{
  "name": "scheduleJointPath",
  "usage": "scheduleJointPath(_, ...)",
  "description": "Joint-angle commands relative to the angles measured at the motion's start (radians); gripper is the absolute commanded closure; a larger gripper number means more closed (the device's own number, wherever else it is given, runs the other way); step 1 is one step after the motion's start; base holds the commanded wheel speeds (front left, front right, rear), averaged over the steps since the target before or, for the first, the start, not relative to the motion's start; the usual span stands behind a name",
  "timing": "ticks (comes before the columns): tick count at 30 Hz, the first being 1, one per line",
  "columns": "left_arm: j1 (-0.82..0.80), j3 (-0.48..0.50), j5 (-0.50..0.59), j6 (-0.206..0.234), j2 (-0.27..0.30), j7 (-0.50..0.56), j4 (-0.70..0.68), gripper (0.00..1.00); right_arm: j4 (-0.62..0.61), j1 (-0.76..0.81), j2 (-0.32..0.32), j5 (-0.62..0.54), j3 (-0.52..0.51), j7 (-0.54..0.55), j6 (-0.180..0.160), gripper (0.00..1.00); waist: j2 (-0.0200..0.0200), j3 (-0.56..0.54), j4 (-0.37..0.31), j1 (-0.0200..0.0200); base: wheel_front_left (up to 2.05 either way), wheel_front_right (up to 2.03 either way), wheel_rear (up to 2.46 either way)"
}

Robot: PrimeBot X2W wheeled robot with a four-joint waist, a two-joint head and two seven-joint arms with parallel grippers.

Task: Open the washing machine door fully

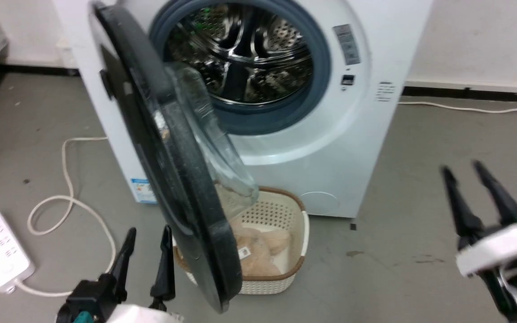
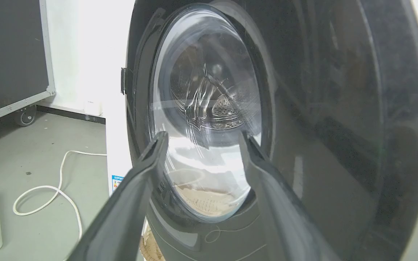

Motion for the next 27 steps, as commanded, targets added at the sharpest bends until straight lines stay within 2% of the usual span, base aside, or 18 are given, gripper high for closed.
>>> scheduleJointPath(1, 0.026, 0.002, -0.004, -0.013, 0.004, -0.006, 0.001, 0.0, -0.03, 0.071, 0.061, -0.119, -0.092, -0.018, 0.001, 0.0, 0.0, -0.01, -0.017, 0.0002, 0.0, 0.0, 0.0)
scheduleJointPath(5, 0.04, 0.002, 0.001, -0.021, 0.003, -0.006, 0.003, 0.0, -0.136, 0.223, 0.206, -0.384, -0.249, -0.026, 0.001, 0.0, 0.0, -0.015, -0.027, 0.0002, 0.0, 0.0, 0.0)
scheduleJointPath(7, 0.046, -0.005, 0.005, -0.025, 0.002, -0.006, 0.008, 0.0, -0.196, 0.291, 0.28, -0.464, -0.302, -0.028, 0.001, 0.0, 0.0, -0.017, -0.029, 0.0002, 0.0, 0.0, 0.0)
scheduleJointPath(10, 0.051, -0.013, 0.016, -0.027, 0.001, -0.006, 0.015, 0.0, -0.252, 0.368, 0.336, -0.518, -0.343, -0.029, 0.001, 0.0, 0.0, -0.019, -0.029, 0.0002, 0.0, 0.0, 0.0)
scheduleJointPath(15, 0.061, -0.021, 0.022, -0.026, -0.001, -0.006, 0.025, 0.0, -0.266, 0.43, 0.354, -0.536, -0.345, -0.03, 0.001, 0.0, 0.0, -0.019, -0.029, 0.0002, 0.0, 0.0, 0.0)
scheduleJointPath(26, 0.057, -0.017, 0.042, -0.006, -0.003, -0.006, 0.024, 0.0, -0.25, 0.434, 0.356, -0.478, -0.319, -0.033, 0.001, 0.0, 0.0, -0.012, -0.014, 0.0002, 0.0, 0.0, 0.0)
scheduleJointPath(27, 0.057, -0.018, 0.042, -0.007, -0.003, -0.006, 0.023, 0.18, -0.25, 0.433, 0.356, -0.477, -0.319, -0.033, 0.001, 0.0, 0.0, -0.011, -0.013, 0.0002, 0.0, 0.0, 0.0)
